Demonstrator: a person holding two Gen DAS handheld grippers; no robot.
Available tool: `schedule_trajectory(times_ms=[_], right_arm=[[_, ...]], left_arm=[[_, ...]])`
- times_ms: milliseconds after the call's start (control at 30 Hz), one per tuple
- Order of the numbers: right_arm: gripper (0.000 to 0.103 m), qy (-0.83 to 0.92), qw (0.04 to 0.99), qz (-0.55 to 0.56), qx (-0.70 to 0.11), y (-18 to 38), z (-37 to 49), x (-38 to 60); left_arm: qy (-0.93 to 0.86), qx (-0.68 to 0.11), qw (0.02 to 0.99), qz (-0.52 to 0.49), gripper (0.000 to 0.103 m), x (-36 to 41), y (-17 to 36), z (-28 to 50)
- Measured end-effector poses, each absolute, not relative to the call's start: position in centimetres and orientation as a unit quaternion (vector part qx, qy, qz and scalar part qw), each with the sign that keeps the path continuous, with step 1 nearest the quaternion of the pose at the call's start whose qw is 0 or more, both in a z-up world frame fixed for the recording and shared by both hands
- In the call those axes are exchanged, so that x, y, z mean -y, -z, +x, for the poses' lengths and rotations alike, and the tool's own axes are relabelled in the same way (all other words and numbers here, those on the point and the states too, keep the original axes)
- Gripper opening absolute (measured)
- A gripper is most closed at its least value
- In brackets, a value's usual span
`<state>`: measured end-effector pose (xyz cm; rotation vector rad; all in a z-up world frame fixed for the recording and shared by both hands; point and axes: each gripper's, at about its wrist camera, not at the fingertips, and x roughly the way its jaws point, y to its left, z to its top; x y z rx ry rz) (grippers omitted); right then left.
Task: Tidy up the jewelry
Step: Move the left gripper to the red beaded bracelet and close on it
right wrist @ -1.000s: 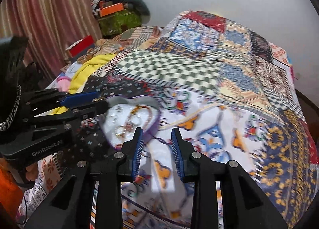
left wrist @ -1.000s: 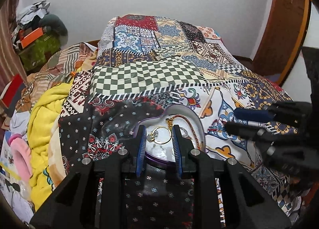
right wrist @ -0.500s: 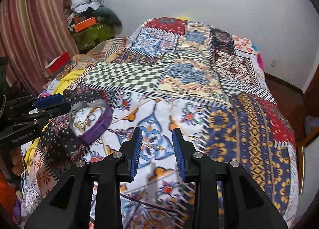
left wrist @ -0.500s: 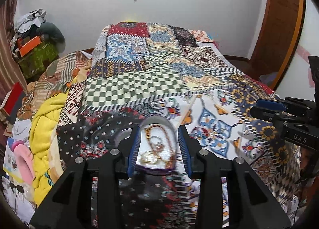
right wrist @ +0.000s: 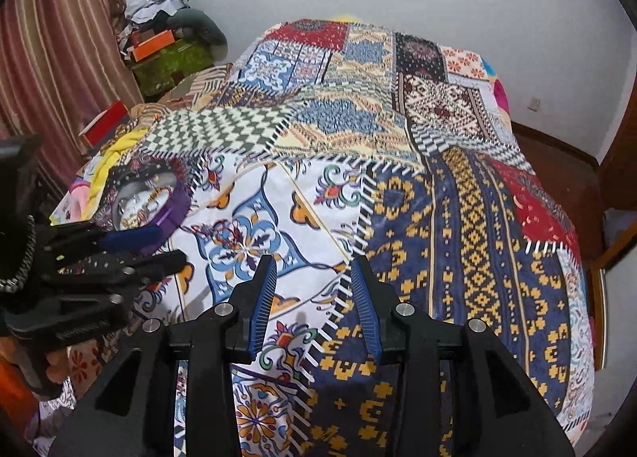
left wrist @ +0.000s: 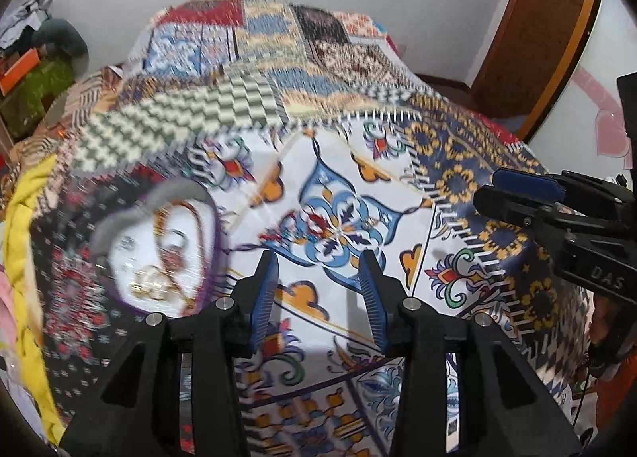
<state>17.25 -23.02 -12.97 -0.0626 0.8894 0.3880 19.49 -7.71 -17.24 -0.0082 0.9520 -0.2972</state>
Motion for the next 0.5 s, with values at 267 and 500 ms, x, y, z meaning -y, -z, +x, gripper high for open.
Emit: schedule_trajectory(times_ms=[267,500], right_arm=[[0.035,-0.223,0.856,-0.03,-0.465,15.3,18.9,21.9],[0.035,-0.267,0.82,-0.058,-0.503,16.9,21.0,19.4]], left_arm=[[0.135,-0.473,0.871,0.002,0.036,8.5,19.4,20.9],[0.126,-0.471,0.873,-0.006,0.033,7.4,19.9,21.2]])
